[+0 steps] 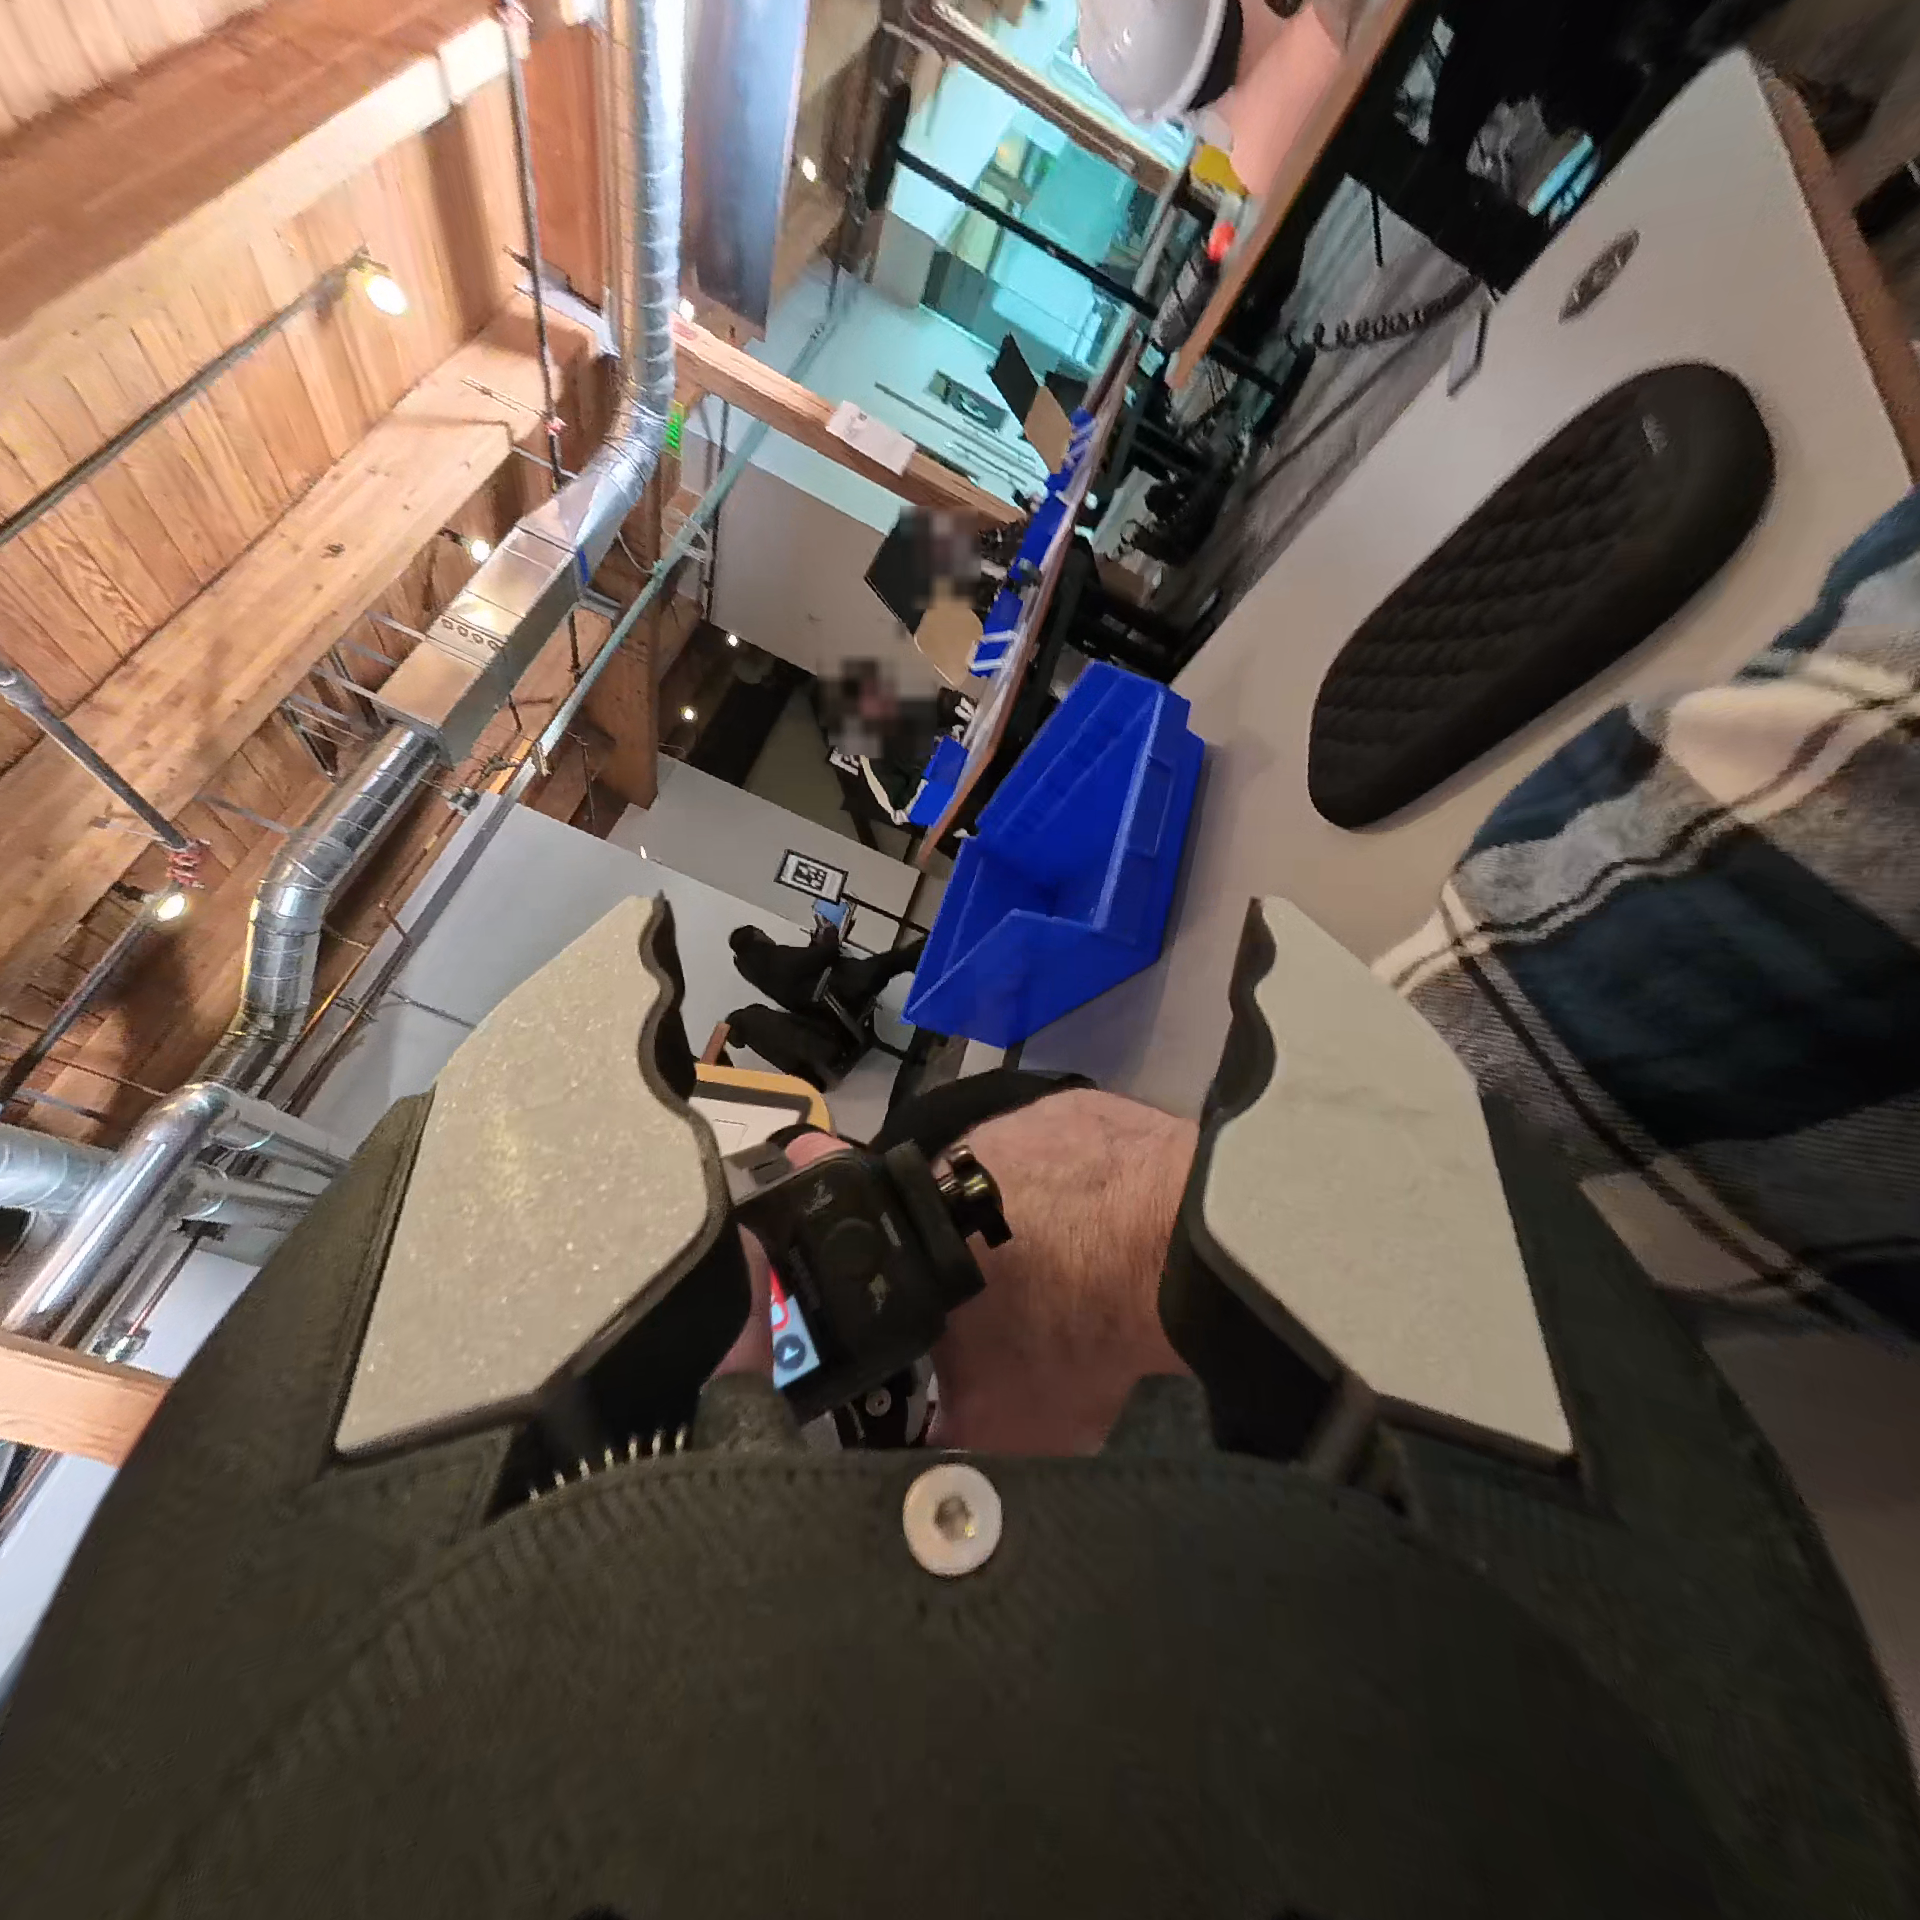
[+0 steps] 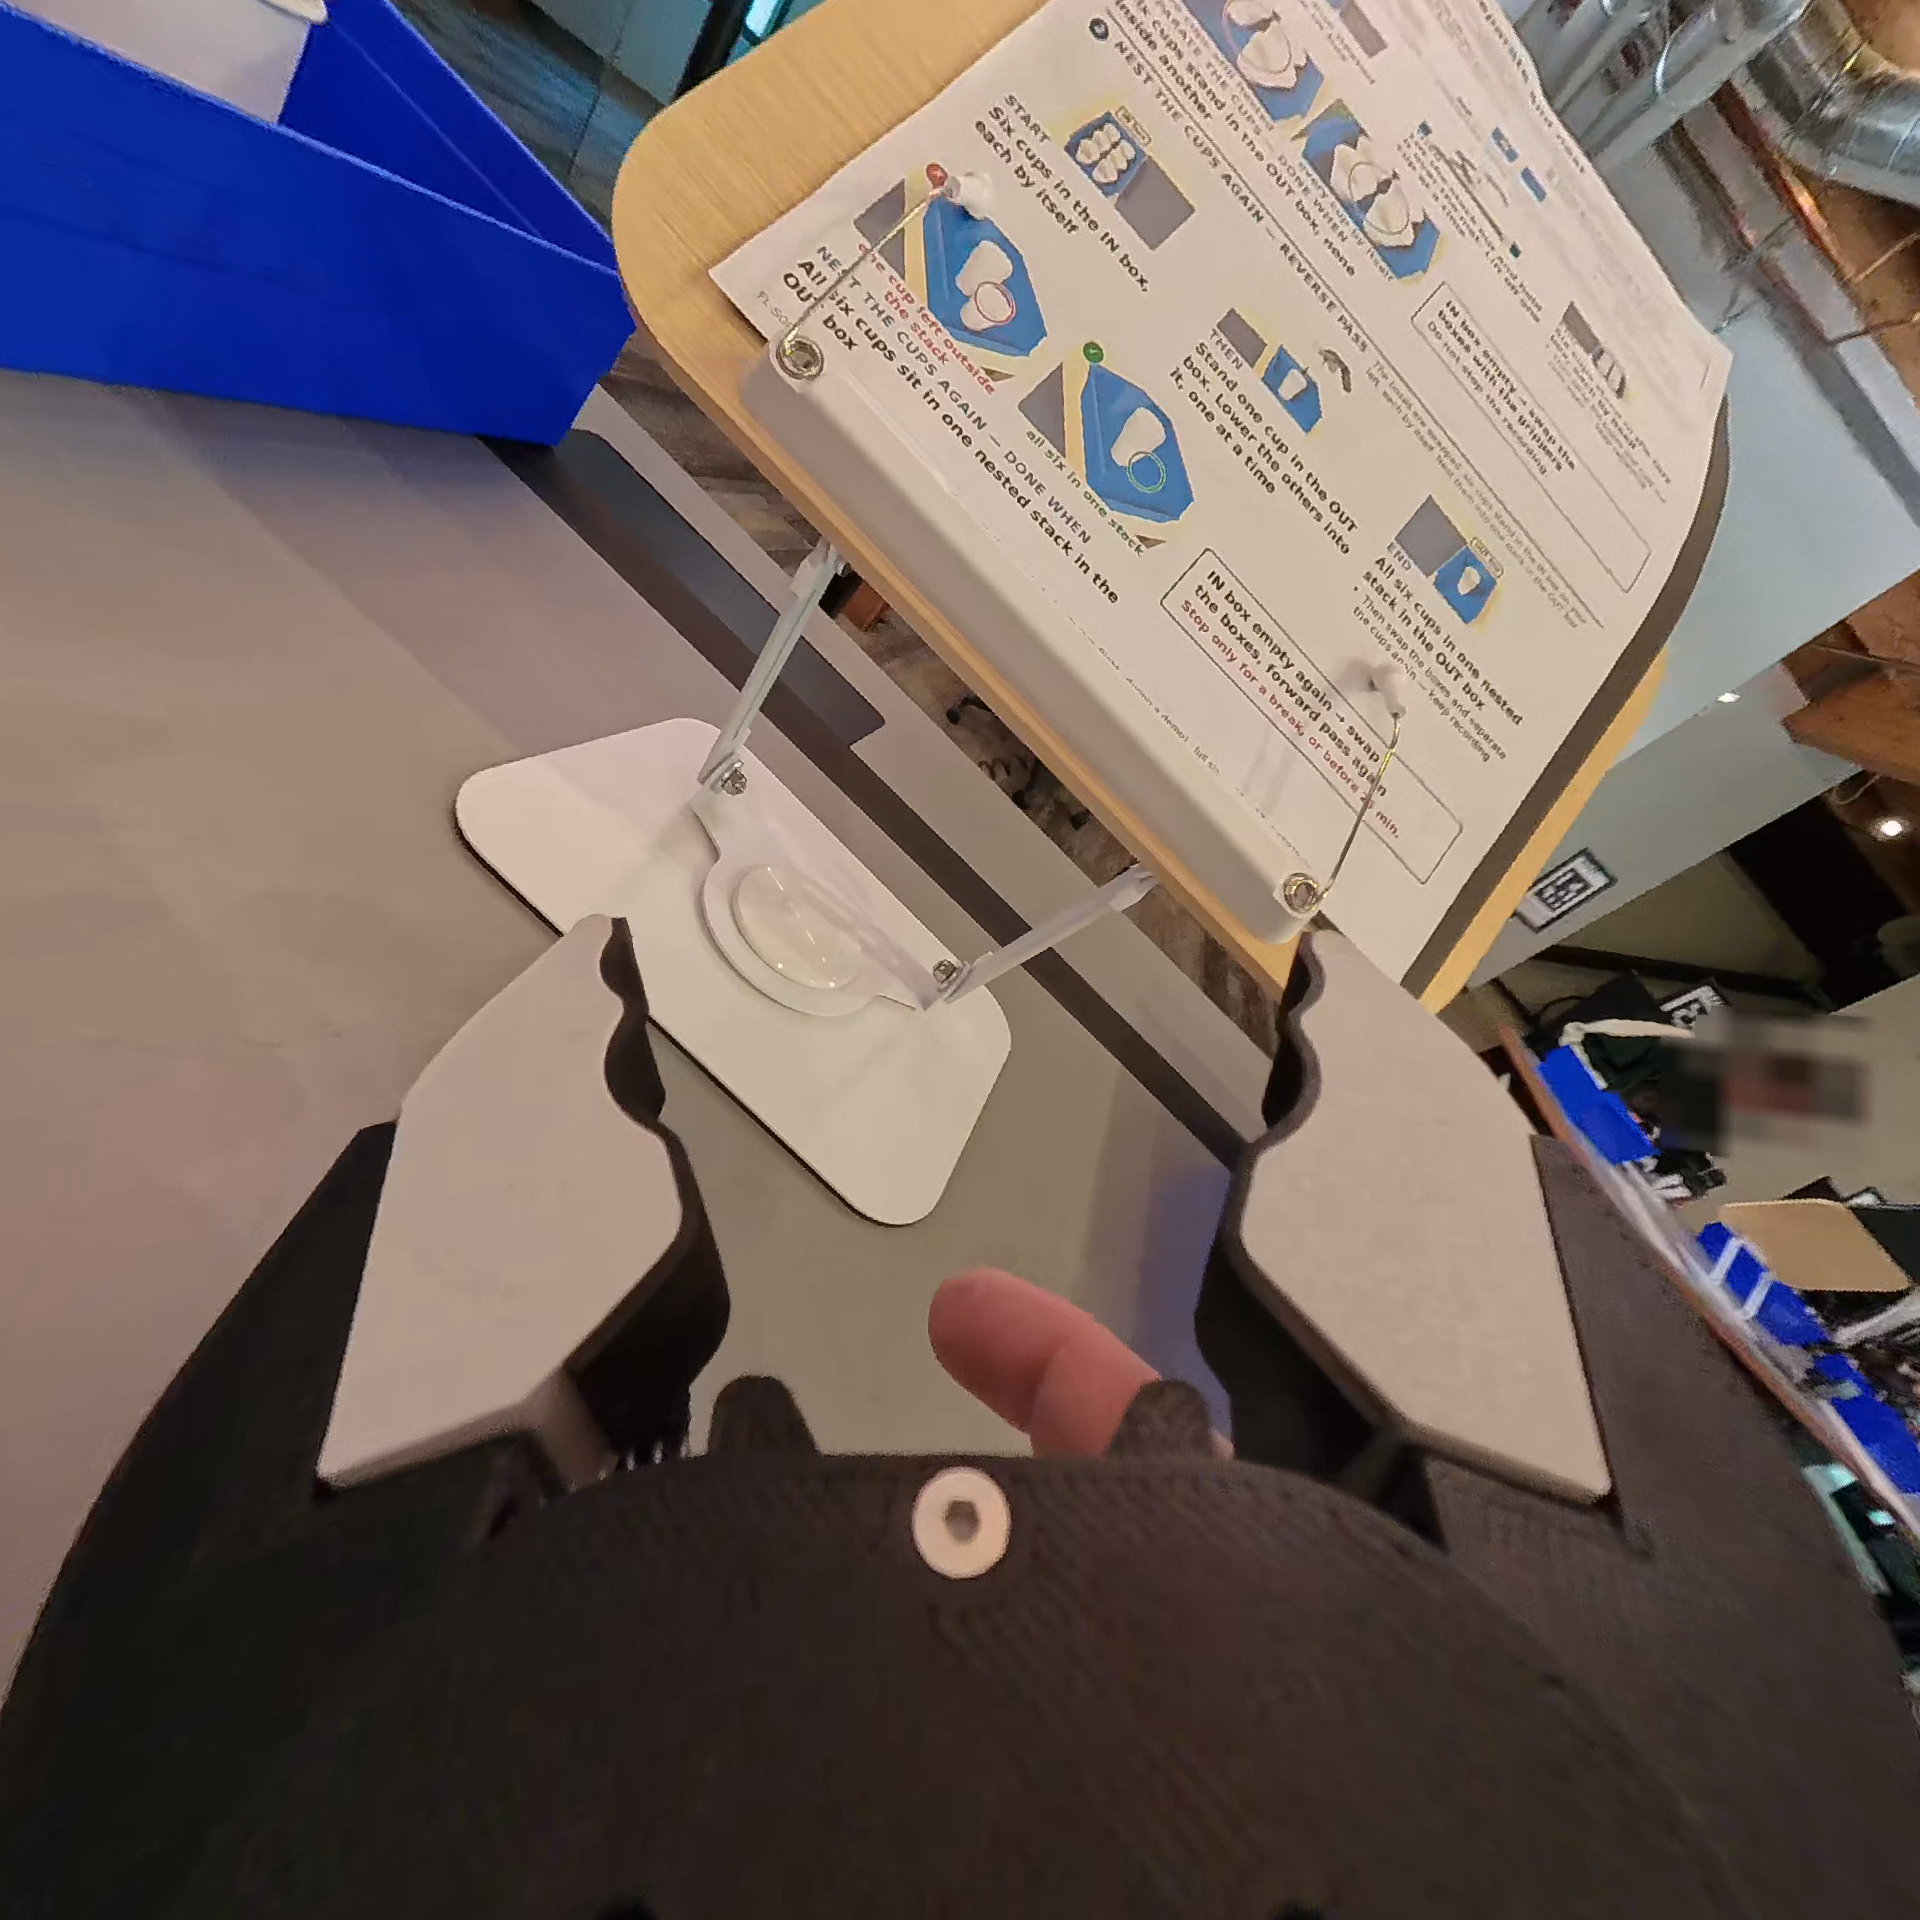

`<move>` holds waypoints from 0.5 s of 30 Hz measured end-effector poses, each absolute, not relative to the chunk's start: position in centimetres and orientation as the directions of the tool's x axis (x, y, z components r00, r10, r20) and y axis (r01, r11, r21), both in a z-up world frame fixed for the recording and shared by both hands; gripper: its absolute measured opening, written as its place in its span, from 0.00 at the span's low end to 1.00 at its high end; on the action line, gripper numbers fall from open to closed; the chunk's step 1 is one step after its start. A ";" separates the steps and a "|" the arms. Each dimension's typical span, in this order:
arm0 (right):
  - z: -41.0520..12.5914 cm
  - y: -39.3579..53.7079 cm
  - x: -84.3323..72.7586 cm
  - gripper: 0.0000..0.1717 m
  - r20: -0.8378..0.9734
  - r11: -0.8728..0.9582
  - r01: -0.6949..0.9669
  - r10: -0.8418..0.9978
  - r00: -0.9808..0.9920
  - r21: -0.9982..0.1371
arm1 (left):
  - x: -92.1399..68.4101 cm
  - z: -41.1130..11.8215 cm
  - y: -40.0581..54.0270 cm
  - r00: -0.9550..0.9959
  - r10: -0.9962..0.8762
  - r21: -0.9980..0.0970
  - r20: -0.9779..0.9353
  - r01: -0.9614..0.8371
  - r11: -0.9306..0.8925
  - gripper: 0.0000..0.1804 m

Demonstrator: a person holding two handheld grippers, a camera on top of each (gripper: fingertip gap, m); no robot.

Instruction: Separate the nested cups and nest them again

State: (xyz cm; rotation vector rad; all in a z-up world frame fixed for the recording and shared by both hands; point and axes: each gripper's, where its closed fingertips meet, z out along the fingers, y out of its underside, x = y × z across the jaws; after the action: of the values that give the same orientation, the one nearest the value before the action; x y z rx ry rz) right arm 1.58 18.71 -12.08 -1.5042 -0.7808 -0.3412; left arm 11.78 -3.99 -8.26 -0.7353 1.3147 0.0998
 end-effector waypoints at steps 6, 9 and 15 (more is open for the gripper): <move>-10.6 18.8 2.9 0.69 0.594 0.070 0.597 0.250 0.765 -0.799 | 8.2 -3.0 -3.7 0.487 -0.332 -0.536 -0.808 -0.373 0.758 0.60; -9.4 18.6 3.5 0.69 0.549 0.068 0.551 0.250 0.797 -0.831 | 4.9 -0.5 -2.0 0.616 -0.318 -0.610 -0.721 -0.348 0.712 0.62; -6.7 18.1 5.2 0.71 0.454 0.073 0.450 0.229 0.861 -0.890 | -2.7 2.6 2.5 0.842 -0.302 -0.783 -0.447 -0.204 0.588 0.75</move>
State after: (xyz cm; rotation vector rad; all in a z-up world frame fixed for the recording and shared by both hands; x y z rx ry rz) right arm 5.17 18.11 -6.75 -1.5128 -0.5615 -0.1796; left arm -2.66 2.49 2.57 -0.9552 0.5891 -0.0609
